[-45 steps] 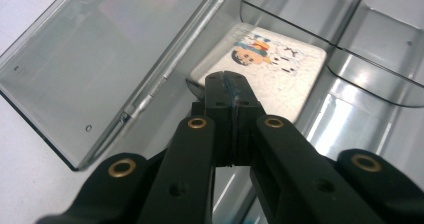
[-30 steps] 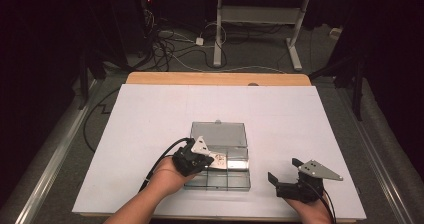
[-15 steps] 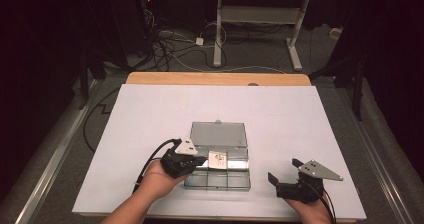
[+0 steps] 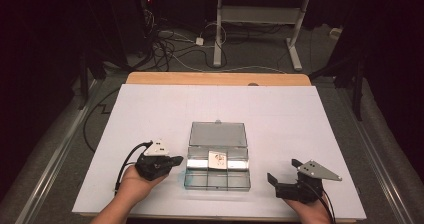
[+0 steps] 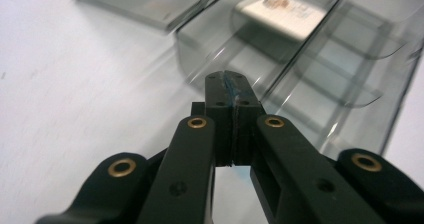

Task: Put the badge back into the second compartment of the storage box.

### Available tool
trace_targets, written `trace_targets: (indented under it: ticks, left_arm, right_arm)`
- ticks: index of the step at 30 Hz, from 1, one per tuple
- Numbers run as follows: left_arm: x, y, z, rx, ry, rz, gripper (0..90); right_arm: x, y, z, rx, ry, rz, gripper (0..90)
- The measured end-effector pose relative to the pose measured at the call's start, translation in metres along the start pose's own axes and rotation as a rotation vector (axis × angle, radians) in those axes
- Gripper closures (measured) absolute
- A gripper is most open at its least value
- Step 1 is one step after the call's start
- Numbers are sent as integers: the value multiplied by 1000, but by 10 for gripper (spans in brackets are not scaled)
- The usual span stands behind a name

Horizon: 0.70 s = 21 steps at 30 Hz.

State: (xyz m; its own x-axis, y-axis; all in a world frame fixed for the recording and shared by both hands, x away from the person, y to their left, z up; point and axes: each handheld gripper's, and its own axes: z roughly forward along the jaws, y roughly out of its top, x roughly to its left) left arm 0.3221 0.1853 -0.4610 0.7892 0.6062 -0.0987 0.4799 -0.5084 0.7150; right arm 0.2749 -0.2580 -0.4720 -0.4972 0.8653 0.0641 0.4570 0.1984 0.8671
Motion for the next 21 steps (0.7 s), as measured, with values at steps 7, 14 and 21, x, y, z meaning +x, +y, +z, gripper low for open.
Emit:
trace_targets:
  ticks: [7, 14, 21]
  left_arm:
    - [13, -24, 5, -13, 27, -82, 858]
    - [14, -25, 9, -21, 44, -77, 697]
    - [18, -22, 14, 4, 52, -99, 290]
  right_arm:
    - [0, 1, -1, -4, 0, -3, 10]
    - [-1, 0, -1, -4, 2, -4, 10]
    - [0, 1, 1, 2, 6, -2, 6]
